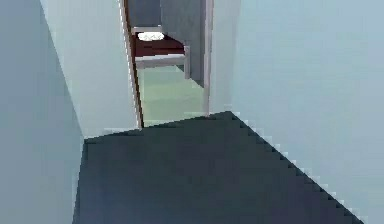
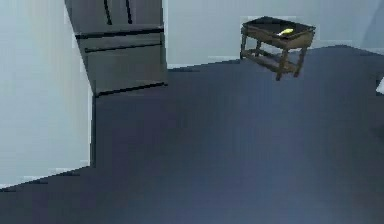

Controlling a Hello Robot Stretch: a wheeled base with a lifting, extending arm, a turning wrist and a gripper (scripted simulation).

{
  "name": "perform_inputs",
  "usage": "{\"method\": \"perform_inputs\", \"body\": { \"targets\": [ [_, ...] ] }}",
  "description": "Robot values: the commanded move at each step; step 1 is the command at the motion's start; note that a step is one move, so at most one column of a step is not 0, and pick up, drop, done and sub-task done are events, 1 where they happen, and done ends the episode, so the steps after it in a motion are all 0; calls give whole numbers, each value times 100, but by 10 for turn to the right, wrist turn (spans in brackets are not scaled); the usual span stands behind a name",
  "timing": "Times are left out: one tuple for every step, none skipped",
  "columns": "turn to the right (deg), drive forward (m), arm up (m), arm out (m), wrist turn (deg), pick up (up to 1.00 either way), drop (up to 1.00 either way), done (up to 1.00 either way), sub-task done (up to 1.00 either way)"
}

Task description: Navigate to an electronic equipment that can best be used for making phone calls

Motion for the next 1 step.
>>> {"method": "perform_inputs", "body": {
  "targets": [
    [-30, 0, 0, 0, 0, 0, 0, 0, 0]
  ]
}}
